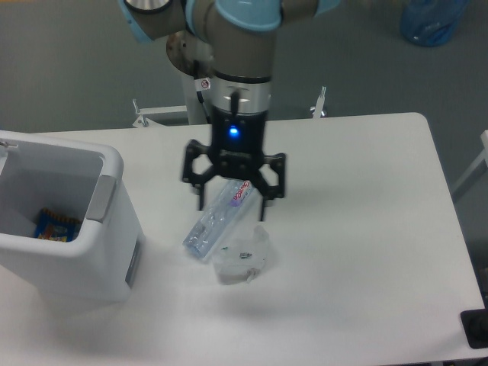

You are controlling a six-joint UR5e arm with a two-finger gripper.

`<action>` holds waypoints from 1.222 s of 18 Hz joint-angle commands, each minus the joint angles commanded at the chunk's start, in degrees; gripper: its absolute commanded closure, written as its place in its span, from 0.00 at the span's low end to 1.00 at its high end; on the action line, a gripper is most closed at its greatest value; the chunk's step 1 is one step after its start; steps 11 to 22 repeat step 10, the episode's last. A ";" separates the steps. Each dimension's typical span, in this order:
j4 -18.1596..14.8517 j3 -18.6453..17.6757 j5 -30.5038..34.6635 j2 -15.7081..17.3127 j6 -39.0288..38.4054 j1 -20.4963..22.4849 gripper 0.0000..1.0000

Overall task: Open the trash can
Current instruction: 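Withdraw the gripper from the open trash can toward the bottle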

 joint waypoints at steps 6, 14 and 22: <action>-2.01 0.44 5.81 -5.72 9.03 6.86 0.00; -5.98 0.18 13.45 -7.31 19.96 6.95 0.00; -5.98 0.18 13.45 -7.31 19.96 6.95 0.00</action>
